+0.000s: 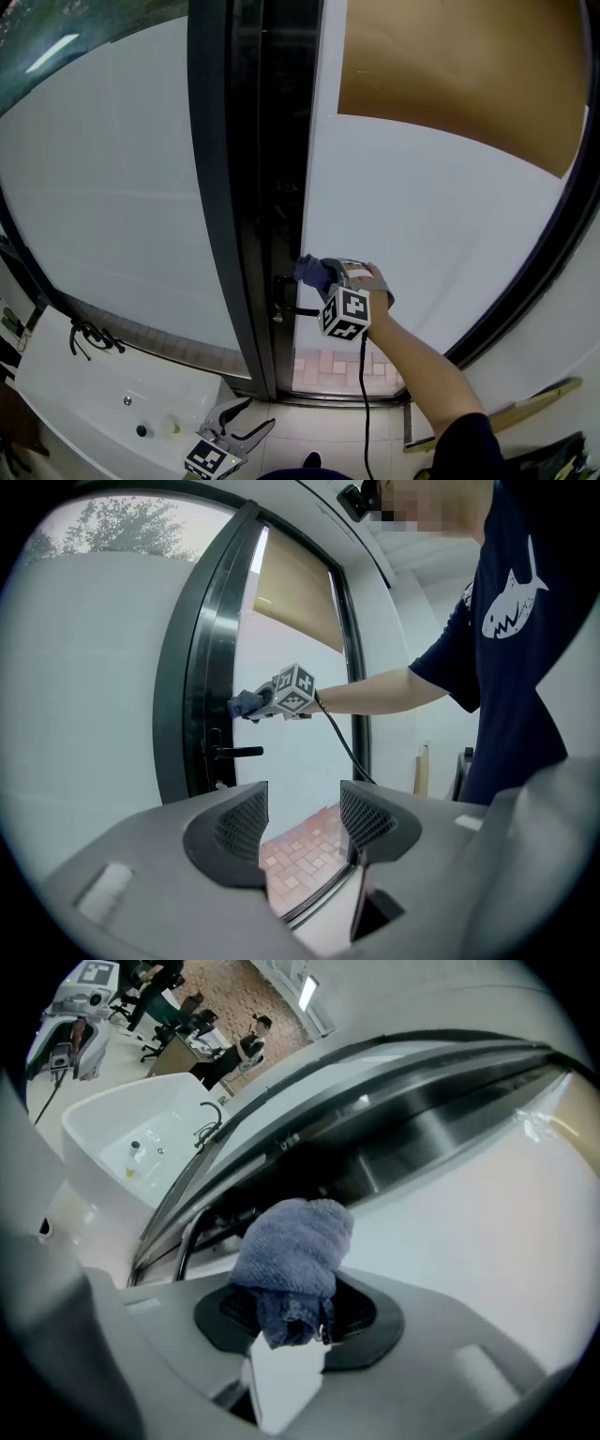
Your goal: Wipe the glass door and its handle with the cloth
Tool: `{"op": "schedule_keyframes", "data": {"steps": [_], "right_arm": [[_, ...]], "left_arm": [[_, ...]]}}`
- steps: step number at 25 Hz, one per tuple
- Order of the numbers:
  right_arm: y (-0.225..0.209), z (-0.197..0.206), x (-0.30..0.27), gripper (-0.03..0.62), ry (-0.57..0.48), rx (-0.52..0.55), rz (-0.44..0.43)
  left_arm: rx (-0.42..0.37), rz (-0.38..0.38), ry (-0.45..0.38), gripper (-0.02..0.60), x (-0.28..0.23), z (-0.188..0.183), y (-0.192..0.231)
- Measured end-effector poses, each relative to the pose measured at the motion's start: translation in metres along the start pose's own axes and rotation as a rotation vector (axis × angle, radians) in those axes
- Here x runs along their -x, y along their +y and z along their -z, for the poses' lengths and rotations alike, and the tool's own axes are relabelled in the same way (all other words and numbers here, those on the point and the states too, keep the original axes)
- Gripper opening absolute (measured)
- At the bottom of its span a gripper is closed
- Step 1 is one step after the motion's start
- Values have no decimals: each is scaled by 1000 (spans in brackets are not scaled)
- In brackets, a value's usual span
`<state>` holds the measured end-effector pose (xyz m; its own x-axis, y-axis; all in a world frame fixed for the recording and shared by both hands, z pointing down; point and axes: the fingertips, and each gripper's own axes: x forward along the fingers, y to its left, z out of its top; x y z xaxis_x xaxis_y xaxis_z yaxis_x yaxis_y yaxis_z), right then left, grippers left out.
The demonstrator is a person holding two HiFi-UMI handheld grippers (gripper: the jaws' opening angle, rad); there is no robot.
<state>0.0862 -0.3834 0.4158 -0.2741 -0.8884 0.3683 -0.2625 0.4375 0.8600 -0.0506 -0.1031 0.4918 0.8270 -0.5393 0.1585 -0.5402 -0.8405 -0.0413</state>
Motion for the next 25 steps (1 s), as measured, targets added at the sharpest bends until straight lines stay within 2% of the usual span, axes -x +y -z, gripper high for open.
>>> {"op": "schedule_keyframes", "data": {"steps": [5, 9, 16, 21, 25], "right_arm": [[-8, 61, 30, 146, 93, 6, 33], [-16, 114, 59, 146, 163, -66, 58], [-28, 190, 102, 146, 289, -129, 111], [-36, 220, 121, 146, 335, -169, 147], [-35, 211, 124, 146, 302, -212, 162]], "left_arm": [[-4, 45, -5, 236, -11, -2, -10], [-11, 76, -7, 236, -18, -5, -15], [-19, 103, -4, 236, -23, -4, -21], [-14, 100, 2, 236, -21, -2, -23], [-15, 85, 6, 236, -16, 3, -19]]}}
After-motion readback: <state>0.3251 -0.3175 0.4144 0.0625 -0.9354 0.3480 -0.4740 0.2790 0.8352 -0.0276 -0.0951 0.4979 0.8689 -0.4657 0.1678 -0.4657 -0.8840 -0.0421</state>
